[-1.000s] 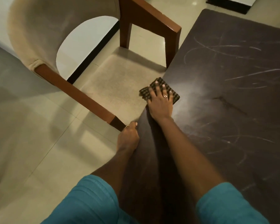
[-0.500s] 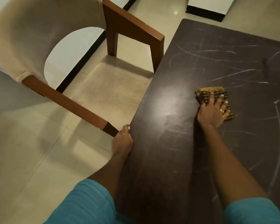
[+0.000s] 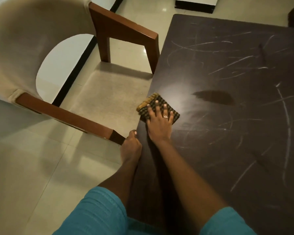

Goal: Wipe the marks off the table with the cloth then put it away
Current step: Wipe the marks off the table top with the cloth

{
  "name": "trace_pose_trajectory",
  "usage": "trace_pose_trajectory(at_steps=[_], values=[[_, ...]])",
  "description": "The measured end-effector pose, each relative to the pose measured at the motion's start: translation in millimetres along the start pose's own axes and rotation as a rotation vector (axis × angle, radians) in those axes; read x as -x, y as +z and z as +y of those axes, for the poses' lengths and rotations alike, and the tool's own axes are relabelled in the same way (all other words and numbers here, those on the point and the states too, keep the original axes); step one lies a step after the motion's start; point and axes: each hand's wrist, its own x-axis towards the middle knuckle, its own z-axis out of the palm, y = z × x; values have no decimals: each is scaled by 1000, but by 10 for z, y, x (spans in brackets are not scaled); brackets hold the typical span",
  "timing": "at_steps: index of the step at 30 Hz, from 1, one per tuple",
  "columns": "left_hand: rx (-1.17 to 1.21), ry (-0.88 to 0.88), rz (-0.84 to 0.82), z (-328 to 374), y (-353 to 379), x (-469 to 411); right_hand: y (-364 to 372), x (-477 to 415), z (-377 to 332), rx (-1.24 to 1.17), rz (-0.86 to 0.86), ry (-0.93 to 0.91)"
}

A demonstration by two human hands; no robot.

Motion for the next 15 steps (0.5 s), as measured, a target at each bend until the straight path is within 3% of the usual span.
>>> trace_pose_trajectory(at_steps=[3,11,15], values=[[26,9,-1,-17,3,17,-34,159,241,33,15,32],[71,15,-12,-64,48,-4,-432,419,1500,30,164,630],[103,-4,-20,-82,52,-22,-467,497,1595,-22,165,781]])
